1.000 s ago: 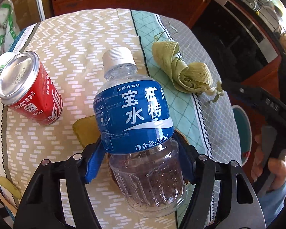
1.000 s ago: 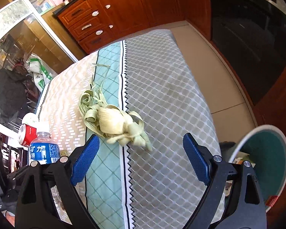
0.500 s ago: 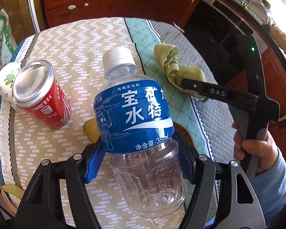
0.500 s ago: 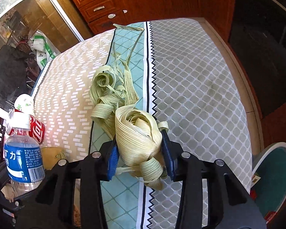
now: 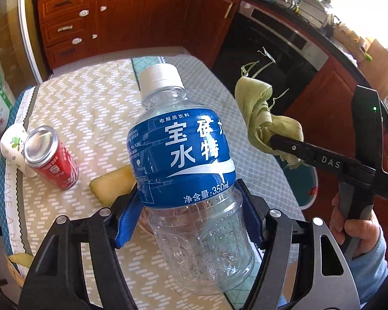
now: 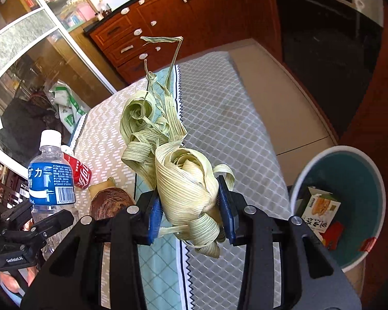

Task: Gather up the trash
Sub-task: 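Carry the bottle and corn husks over the bin and release both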

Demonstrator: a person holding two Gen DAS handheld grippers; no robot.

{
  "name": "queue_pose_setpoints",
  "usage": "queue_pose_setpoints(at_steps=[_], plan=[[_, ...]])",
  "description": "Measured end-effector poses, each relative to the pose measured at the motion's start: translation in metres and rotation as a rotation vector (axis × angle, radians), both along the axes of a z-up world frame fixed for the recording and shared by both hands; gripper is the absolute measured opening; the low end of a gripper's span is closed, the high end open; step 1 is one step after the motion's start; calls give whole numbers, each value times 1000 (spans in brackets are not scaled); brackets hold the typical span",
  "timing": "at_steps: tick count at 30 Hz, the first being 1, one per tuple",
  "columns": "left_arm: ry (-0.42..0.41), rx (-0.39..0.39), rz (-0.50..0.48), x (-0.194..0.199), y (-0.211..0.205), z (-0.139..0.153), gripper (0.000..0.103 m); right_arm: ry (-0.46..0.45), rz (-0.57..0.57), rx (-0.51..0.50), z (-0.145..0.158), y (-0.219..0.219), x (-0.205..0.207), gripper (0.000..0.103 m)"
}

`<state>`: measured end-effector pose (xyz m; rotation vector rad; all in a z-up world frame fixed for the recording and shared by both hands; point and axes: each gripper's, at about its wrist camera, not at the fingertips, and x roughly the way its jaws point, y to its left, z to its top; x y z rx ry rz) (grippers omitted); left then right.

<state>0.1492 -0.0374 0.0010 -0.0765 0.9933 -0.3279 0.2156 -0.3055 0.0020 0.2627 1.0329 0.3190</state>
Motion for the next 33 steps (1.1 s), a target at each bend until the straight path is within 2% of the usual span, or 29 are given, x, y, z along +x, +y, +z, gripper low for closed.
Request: queue_pose_setpoints(at_steps=[6,12,23,33], plan=[[-34,16,-116,-10,-58,9,69,-46,-157,14,18,-72,-47,36],[-39,35,-229,-17,-118,5,69,-33,-296,-12,9,-136,-82,36],[-8,77,-355,-14,-202,-13,69,-6,-440,50,-15,-198,-117,37],[25,99,-424,7,-263,-35,69,42,-512,78,-38,-240,-123,37]])
